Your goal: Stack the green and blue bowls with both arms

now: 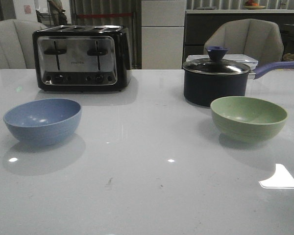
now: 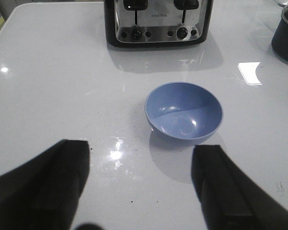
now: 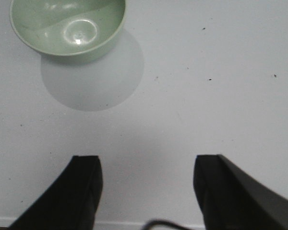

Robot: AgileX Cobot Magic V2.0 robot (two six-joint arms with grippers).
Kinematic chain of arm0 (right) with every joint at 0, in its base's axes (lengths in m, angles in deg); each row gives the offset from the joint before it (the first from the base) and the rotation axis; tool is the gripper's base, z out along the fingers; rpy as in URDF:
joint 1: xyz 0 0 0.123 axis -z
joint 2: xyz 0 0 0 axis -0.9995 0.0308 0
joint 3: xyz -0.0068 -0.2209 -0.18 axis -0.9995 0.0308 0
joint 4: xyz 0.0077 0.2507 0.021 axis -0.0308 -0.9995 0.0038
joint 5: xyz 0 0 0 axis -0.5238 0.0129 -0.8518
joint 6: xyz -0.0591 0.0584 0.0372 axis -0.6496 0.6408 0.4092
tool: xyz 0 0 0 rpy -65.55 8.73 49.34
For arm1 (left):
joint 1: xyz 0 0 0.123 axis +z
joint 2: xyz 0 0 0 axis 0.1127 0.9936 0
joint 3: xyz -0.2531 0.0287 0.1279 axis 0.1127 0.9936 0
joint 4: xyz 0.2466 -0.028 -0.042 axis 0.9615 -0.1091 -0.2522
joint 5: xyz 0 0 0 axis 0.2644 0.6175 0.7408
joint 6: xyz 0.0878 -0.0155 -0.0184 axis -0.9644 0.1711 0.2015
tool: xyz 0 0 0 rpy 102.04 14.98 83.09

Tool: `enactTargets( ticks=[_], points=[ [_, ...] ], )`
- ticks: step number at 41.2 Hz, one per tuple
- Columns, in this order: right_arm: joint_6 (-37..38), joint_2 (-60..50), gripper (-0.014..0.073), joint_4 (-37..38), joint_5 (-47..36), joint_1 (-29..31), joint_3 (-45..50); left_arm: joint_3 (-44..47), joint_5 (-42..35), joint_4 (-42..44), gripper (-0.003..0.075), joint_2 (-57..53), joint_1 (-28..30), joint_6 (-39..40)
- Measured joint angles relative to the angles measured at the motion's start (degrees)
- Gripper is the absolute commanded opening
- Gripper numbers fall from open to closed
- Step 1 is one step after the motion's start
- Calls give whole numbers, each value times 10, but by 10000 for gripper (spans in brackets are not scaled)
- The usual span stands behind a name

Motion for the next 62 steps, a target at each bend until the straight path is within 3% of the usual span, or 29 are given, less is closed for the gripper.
enactTargets(
  ticks=[10, 25, 42, 47, 57, 62],
  points=[
    [0, 129, 552, -15, 2, 0, -79, 0, -1, 0, 580, 1, -13, -2],
    [-2, 369, 552, -34, 52, 2, -268, 0, -12, 2, 580, 49, -109, -19],
    [-145, 579, 542, -188, 104, 46, -430, 0, -18, 2, 580, 64, -113, -19],
    [-151, 617, 456, -193, 104, 46, -454, 0, -19, 2, 580, 64, -113, -20],
    [-152, 647, 188, -193, 102, 46, -468, 0, -20, 2, 580, 64, -113, -20],
    [-152, 647, 115, -193, 102, 46, -469, 0, -21, 2, 580, 64, -113, -20]
  ],
)
